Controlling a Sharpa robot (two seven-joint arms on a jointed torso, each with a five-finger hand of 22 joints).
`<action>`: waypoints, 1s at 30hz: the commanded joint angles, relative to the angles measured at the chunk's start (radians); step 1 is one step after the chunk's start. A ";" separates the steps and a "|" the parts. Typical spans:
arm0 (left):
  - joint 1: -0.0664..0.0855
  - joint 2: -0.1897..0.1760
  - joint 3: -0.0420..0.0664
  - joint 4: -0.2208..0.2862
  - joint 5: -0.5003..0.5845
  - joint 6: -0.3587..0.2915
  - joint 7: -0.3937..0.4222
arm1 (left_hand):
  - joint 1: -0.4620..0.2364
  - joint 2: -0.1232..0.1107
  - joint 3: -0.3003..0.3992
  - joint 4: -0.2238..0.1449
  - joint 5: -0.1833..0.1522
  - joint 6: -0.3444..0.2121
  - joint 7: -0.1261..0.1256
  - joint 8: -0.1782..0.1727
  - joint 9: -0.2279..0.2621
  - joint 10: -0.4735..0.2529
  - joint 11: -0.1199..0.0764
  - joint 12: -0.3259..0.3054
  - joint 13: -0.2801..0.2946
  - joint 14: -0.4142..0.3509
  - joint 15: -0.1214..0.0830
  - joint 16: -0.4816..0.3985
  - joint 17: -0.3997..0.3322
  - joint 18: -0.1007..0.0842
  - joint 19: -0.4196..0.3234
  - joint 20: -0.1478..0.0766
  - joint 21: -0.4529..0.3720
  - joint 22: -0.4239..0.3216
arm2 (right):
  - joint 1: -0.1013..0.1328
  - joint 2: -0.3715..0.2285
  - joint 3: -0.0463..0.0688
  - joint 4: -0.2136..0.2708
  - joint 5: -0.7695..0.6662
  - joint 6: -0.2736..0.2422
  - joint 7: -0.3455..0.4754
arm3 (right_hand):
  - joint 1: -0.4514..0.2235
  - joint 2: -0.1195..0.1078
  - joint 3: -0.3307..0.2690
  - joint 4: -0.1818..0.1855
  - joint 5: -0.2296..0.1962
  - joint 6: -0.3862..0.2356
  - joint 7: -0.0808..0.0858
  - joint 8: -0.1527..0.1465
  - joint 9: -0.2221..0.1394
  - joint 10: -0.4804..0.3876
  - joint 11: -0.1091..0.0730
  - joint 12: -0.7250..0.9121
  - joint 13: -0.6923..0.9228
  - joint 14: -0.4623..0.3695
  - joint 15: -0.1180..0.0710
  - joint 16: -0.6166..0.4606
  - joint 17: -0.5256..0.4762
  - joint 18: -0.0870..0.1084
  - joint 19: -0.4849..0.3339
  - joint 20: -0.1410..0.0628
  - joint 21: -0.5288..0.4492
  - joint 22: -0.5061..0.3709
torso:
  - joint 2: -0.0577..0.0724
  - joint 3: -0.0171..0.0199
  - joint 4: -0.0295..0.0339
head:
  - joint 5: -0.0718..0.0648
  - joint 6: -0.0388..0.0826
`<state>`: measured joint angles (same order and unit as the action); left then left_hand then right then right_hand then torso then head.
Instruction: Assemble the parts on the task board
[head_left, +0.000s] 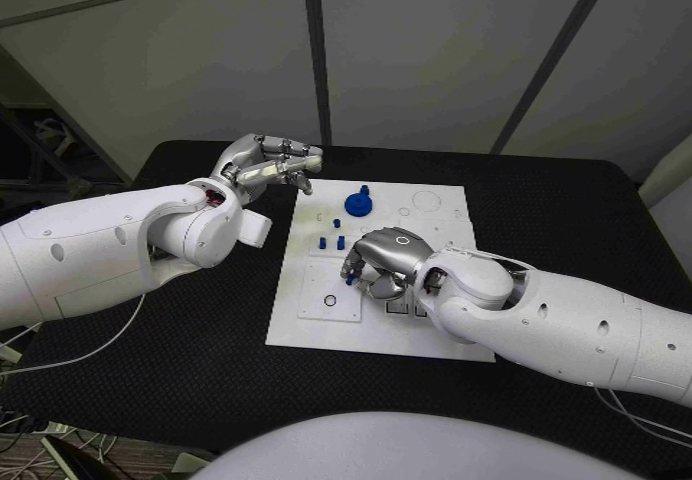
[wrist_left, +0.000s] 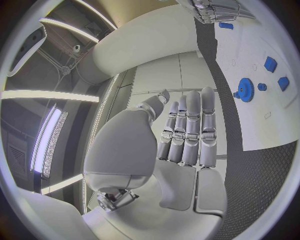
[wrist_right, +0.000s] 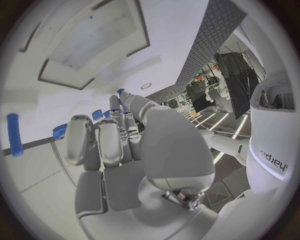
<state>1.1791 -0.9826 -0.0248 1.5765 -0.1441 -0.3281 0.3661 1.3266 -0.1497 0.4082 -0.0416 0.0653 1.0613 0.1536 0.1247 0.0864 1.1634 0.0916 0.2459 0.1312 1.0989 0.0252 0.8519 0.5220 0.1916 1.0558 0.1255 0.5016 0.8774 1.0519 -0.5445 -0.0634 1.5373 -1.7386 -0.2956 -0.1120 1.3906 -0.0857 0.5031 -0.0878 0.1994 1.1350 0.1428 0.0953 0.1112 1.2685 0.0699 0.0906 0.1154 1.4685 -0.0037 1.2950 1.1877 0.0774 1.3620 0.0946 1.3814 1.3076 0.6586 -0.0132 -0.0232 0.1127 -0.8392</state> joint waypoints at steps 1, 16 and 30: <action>0.001 0.000 0.001 0.002 0.002 0.012 0.008 | -0.001 0.008 -0.004 -0.004 0.003 0.001 0.006 -0.007 -0.001 -0.002 0.000 -0.004 0.002 -0.009 0.001 -0.003 -0.001 -0.010 0.007 0.003 -0.007 -0.001 | -0.001 0.004 -0.001 -0.003 -0.008 0.026 -0.003 | -0.010 0.002 -0.004 0.003 -0.002 0.003 0.001 0.004 0.002 0.000 -0.001 -0.006 0.001 0.038 -0.007 0.002 -0.002 -0.010 0.005 0.003 0.003 0.006 | 0.001 0.0000 0.0002 | 0.001 -0.001; 0.001 -0.002 0.001 0.005 0.002 0.016 0.005 | 0.000 0.010 -0.004 -0.005 0.003 0.001 0.006 -0.007 -0.001 -0.003 0.000 -0.004 0.002 -0.009 0.001 -0.004 -0.001 -0.010 0.007 0.003 -0.008 -0.002 | -0.003 0.009 -0.002 -0.013 -0.011 0.031 -0.014 | -0.049 -0.028 -0.025 0.018 0.018 -0.087 0.035 -0.033 -0.016 -0.170 0.043 -0.029 -0.035 0.026 0.029 -0.012 -0.032 0.003 -0.044 0.031 -0.038 -0.045 | -0.001 -0.0001 -0.0004 | 0.001 -0.005; 0.001 -0.001 0.001 0.002 0.010 0.026 -0.002 | 0.002 0.013 -0.004 -0.006 0.003 0.000 0.007 -0.008 -0.001 -0.005 0.001 -0.005 0.002 -0.010 0.001 -0.005 -0.002 -0.010 0.007 0.003 -0.010 -0.003 | -0.005 -0.016 -0.002 0.014 -0.015 -0.076 0.001 | -0.045 -0.038 -0.034 0.012 0.016 -0.118 0.038 -0.030 -0.023 -0.229 0.053 -0.017 -0.046 0.015 0.037 -0.031 -0.064 0.016 -0.086 0.044 -0.077 -0.094 | -0.002 0.0005 -0.0019 | -0.002 0.001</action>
<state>1.1791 -0.9838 -0.0248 1.5774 -0.1416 -0.3198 0.3640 1.3305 -0.1457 0.4054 -0.0443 0.0653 1.0613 0.1536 0.1210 0.0864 1.1634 0.0916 0.2459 0.1319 1.0954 0.0288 0.8519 0.5214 0.1916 1.0594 0.1291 0.4939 0.8757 1.0464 -0.5594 -0.0652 1.5461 -1.7463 -0.3062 -0.1192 1.3445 -0.1155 0.4733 -0.0769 0.2149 1.0224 0.1805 0.0657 0.0890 1.0465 0.1240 0.0692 0.0700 1.4667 0.0270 1.2680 1.1247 0.0774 1.2813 0.1392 1.3075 1.2146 0.6574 -0.0127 -0.0238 0.1134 -0.8394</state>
